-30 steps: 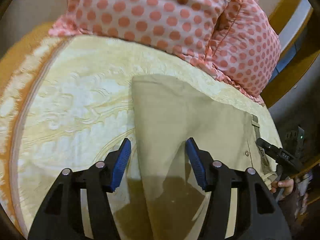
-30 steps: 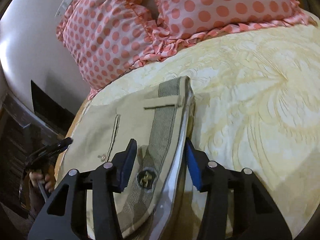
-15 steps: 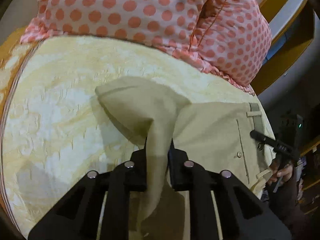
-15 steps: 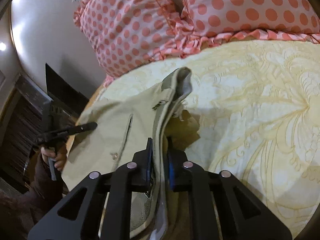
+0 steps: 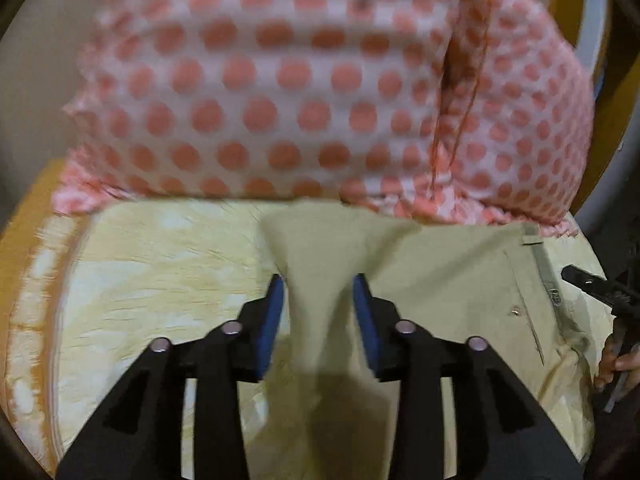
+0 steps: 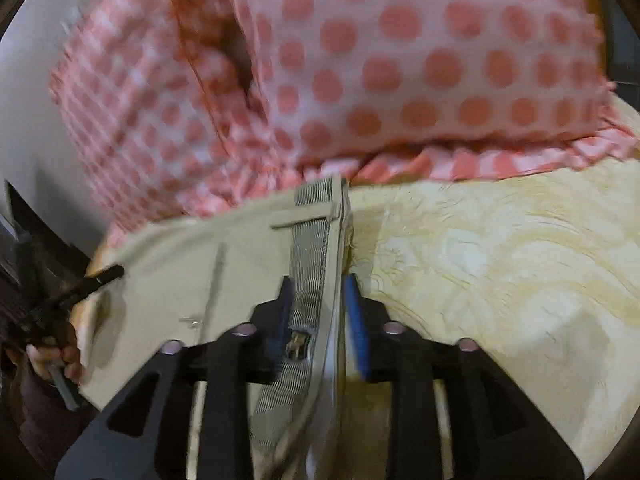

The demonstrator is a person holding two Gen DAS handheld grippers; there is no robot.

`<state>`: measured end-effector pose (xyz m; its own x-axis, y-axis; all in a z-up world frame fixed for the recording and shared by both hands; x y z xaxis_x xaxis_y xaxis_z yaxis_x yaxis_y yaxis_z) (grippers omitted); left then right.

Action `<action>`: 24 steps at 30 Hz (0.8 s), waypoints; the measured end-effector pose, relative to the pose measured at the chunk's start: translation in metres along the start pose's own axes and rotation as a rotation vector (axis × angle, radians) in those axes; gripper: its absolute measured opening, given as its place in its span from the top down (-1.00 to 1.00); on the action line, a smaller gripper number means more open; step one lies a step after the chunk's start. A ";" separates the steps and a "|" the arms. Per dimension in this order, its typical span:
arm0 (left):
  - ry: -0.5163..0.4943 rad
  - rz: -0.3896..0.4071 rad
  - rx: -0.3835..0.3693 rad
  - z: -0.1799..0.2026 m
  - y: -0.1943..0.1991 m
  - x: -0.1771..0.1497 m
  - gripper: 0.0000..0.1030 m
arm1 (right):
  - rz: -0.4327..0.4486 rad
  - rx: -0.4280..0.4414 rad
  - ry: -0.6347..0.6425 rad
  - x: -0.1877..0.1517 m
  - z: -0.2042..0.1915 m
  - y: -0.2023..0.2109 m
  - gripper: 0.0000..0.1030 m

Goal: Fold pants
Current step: 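Lay the folded pants on the bed and open both grippers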

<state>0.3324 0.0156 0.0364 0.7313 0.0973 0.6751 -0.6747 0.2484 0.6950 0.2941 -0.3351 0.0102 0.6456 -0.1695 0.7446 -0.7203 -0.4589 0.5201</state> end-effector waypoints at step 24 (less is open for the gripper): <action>-0.095 0.047 0.276 0.025 0.116 -0.183 -0.96 | -0.003 -0.203 0.241 -0.163 -0.110 0.053 -0.90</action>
<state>0.1178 0.0025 -0.0007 0.6948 0.0081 0.7191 -0.7187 -0.0272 0.6947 0.1226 -0.2355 -0.0377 0.5865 0.0546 0.8081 -0.7701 -0.2714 0.5773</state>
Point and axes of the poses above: each gripper's, at about its wrist camera, not at the fingertips, and y roughly against the way its jaws point, z to its right, x to its top, the point moved 7 cm from there along -y, roughly the way its jaws point, and after that the axes turned 6 degrees about y, right-handed, at the moved point
